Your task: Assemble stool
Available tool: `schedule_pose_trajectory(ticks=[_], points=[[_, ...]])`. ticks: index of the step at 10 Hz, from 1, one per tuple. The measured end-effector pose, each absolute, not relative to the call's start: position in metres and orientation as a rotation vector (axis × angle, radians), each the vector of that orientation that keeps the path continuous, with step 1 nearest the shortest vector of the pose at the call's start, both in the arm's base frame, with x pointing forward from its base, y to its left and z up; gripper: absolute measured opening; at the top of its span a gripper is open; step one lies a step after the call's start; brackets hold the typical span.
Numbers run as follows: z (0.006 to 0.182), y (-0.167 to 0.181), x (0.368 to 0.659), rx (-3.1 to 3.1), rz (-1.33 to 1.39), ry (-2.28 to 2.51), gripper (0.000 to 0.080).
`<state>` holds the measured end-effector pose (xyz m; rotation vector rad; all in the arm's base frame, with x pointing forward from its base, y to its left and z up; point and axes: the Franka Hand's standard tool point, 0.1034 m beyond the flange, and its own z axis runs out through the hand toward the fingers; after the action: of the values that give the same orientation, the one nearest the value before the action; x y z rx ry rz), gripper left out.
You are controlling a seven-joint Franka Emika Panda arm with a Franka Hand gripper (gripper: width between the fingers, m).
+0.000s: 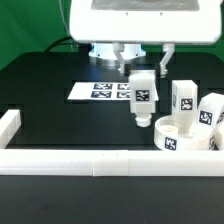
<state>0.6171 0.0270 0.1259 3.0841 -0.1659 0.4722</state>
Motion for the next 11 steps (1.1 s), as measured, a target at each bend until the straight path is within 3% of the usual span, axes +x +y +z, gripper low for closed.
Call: schedule_pose_trajectory(ticks=[11], points=[[0.115,0.051,0.612,3.089,0.461,-0.109,0.0333]])
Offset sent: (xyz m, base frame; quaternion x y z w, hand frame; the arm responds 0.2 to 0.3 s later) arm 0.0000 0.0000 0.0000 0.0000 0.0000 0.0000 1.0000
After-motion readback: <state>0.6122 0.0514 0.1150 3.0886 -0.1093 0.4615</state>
